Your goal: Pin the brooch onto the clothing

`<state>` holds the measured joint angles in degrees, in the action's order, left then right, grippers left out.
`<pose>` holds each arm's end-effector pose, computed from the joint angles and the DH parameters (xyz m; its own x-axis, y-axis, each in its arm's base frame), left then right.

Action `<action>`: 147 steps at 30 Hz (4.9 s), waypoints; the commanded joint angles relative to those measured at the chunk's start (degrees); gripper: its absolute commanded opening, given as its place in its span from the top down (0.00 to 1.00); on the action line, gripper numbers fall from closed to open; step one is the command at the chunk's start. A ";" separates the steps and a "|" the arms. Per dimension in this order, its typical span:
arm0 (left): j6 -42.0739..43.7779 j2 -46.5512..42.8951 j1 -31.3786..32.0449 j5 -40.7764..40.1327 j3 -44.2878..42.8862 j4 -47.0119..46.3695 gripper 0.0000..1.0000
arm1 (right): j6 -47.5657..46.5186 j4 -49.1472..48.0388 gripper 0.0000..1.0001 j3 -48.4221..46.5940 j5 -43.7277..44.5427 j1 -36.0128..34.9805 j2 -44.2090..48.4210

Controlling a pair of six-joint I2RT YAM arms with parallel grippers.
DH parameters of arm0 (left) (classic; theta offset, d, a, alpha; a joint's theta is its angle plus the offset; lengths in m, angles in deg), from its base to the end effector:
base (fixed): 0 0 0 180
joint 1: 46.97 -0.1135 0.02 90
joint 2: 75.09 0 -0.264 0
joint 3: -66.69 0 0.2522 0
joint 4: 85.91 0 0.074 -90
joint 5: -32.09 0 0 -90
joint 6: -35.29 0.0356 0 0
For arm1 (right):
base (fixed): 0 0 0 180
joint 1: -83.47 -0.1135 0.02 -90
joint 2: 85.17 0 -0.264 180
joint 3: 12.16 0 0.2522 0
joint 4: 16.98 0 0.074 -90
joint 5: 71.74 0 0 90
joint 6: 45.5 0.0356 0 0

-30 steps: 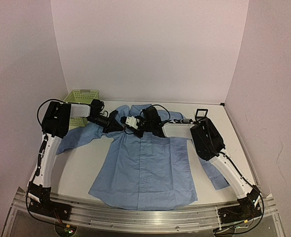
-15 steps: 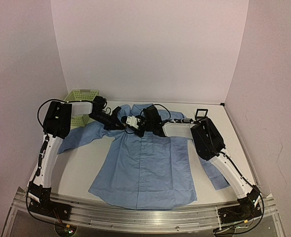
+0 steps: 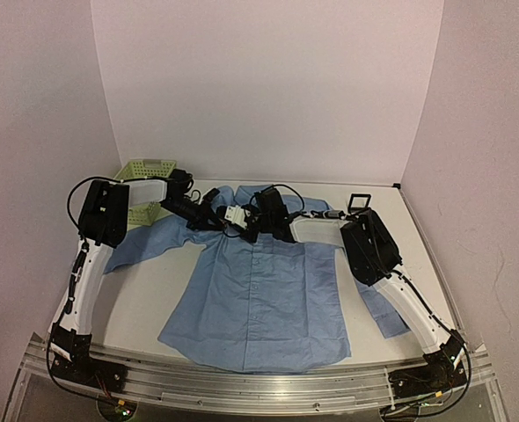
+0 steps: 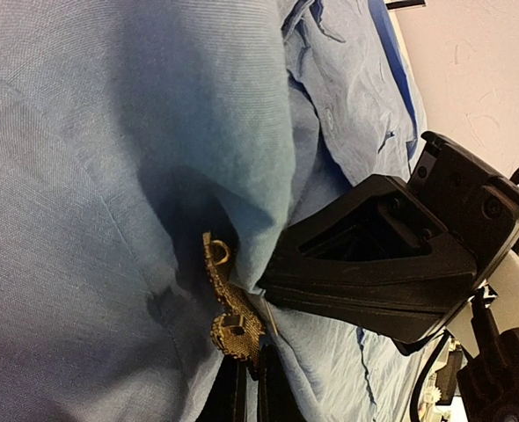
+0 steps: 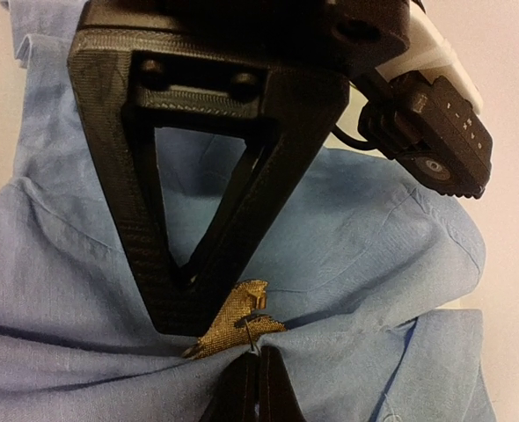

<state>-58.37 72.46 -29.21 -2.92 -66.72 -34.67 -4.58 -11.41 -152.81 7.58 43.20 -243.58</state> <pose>0.4927 -0.1884 0.1077 -0.8959 0.2485 -0.3682 0.4437 0.4591 -0.7697 0.4579 0.3966 0.0906 0.3802 -0.6511 -0.6569 -0.7294 0.2256 -0.6458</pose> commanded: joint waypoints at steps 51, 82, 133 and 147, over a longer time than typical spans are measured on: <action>8.77 -4.05 9.67 14.76 -6.29 2.98 1.00 | -11.56 0.94 1.00 -0.46 9.47 -5.22 -2.78; 19.22 -5.95 7.10 12.20 -1.93 7.48 1.00 | 0.17 -0.75 1.00 2.51 9.22 -3.77 -0.13; 11.45 -8.06 -2.02 -2.49 -2.33 0.08 0.62 | -6.78 0.19 1.00 5.97 17.20 -4.20 -0.02; 5.31 -2.29 -0.15 -3.73 -7.69 9.29 0.58 | -5.93 0.10 1.00 7.40 16.24 -4.20 1.16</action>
<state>-51.03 72.00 -30.45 -5.87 -76.04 -25.36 -10.87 -17.51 -148.10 23.37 38.89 -242.17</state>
